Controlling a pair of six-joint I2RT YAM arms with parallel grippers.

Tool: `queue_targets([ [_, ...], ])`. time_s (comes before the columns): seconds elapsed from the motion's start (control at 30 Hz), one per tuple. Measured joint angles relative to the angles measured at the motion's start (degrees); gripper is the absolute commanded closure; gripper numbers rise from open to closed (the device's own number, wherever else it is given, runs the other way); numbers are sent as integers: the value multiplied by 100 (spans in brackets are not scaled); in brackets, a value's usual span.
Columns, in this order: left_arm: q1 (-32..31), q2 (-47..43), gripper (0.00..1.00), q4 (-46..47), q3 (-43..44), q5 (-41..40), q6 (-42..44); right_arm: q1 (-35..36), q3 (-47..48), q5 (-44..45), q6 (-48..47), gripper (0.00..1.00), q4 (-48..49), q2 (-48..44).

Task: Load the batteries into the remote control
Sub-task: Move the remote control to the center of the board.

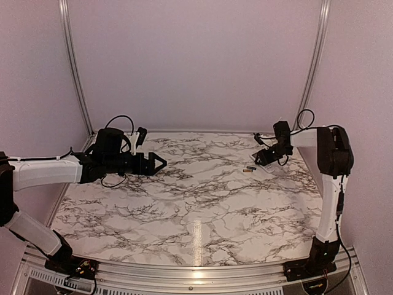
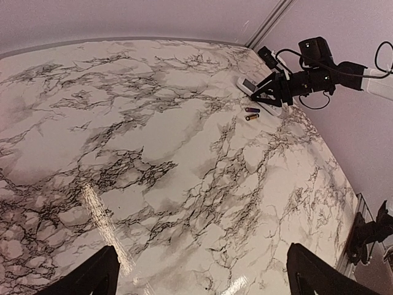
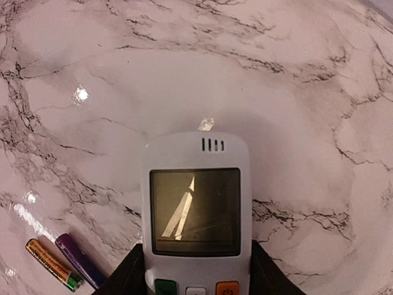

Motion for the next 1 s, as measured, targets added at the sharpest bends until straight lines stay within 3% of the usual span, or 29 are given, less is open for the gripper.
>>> queue_targets([
  [0.77,-48,-2,1,332,-444,-4,-173,1150,-787,120,413,68,39,-560],
  [1.0,-463,-2,1,446,-684,-129,-101,1364,-1209,136,621,70,164,-839],
])
